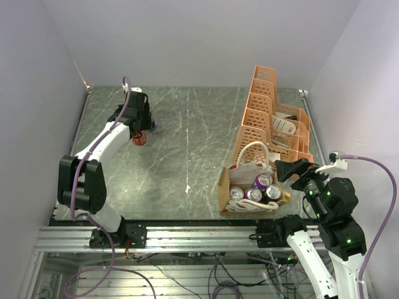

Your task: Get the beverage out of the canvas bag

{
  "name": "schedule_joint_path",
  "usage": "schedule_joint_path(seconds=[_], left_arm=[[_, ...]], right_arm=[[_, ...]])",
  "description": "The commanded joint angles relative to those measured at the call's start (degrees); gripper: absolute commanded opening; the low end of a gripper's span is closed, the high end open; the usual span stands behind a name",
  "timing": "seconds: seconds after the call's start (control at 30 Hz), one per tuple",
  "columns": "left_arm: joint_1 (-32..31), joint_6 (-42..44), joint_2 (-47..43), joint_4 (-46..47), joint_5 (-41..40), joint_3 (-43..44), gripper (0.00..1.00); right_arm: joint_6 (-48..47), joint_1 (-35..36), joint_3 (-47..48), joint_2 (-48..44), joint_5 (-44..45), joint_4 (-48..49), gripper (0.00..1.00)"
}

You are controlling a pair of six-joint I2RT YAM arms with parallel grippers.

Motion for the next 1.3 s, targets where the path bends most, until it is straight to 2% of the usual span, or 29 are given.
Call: schedule_joint_path(seconds=[0.0,0.17,0.37,0.53,0.93,1.07,1.2,1.27], left_arm=[[0.3,4.0,2.7,9.5,5.9,2.9,0.07],[0.3,4.2,5.9,10.8,4.4,3.5,0.07],[0.5,4.4,9.4,12.0,7.0,3.9,0.07],[2.1,4.0,9.2,15.3,9.3,2.2,0.07],[3.0,4.0,12.5,14.8,11.1,4.0,0.1],[3.0,4.1,13.0,13.8,10.2,4.3,0.19],[3.0,3.2,14.1,9.0,10.1,7.2,0.44],[3.0,3.5,12.4,9.5,10.2,6.4,0.53]], right_arm=[[-0.5,-0.6,0.0,0.1,-0.1,0.3,0.92],[-0.5,-0.6,-0.1,0.4,-0.1,0.2,0.92],[-0.5,-0.7,0.0,0.3,0.0,0.2,0.92],[-0.7,-0.8,0.0,0.6,-0.4,0.4,0.92],[-1.0,-1.6,-0.1,0.8,-1.3,0.5,0.92],[-1.1,-1.6,-0.1,0.5,-1.3,0.5,0.92],[-1.2,-1.7,-0.1,0.4,-1.7,0.5,0.92],[-1.2,-1.7,-0.1,0.3,-1.6,0.6,0.92]])
